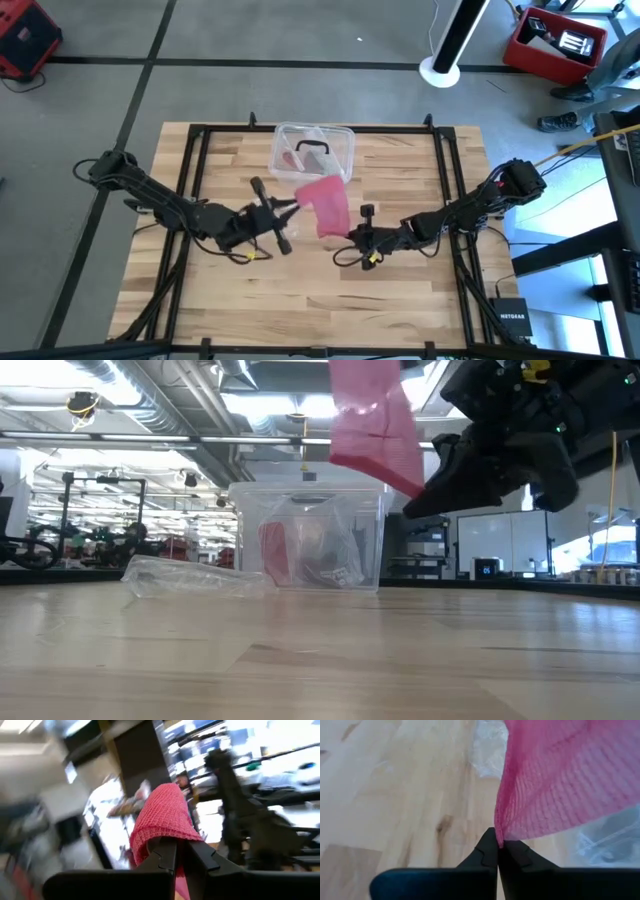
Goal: Roll bandage
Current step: Roll the pink bandage
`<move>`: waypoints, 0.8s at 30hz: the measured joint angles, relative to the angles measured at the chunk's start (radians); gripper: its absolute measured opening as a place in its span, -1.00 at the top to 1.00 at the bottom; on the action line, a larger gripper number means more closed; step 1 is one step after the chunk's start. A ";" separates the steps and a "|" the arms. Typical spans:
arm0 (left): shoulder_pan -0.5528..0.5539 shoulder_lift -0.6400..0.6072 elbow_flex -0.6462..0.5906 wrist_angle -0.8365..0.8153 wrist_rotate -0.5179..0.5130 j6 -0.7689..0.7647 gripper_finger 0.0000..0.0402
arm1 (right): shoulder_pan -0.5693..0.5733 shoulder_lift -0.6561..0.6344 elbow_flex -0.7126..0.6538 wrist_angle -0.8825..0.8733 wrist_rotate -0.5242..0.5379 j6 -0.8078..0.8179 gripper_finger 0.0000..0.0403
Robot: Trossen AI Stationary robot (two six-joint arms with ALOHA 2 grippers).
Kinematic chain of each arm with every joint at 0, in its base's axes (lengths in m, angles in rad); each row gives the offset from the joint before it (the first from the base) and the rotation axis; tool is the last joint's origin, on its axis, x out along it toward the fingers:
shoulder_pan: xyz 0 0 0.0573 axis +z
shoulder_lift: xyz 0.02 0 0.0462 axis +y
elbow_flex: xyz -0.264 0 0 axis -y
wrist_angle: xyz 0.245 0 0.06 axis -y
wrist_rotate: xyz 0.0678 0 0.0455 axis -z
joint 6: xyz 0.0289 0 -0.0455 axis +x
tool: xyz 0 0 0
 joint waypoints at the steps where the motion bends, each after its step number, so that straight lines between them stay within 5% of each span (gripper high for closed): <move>1: -0.005 0.000 0.000 0.027 0.038 0.051 0.96 | 0.000 0.000 0.000 -0.012 -0.016 0.003 0.98; 5: -0.010 -0.021 0.019 0.046 0.063 0.095 0.96 | 0.000 0.000 0.000 -0.058 -0.028 0.037 0.99; 18: -0.008 -0.033 0.020 -0.362 0.064 -0.178 0.96 | 0.000 0.000 0.071 -0.038 -0.018 0.080 0.83; 24: -0.010 -0.034 0.020 -0.365 0.064 -0.163 0.96 | -0.013 -0.020 0.175 -0.201 -0.002 0.144 0.48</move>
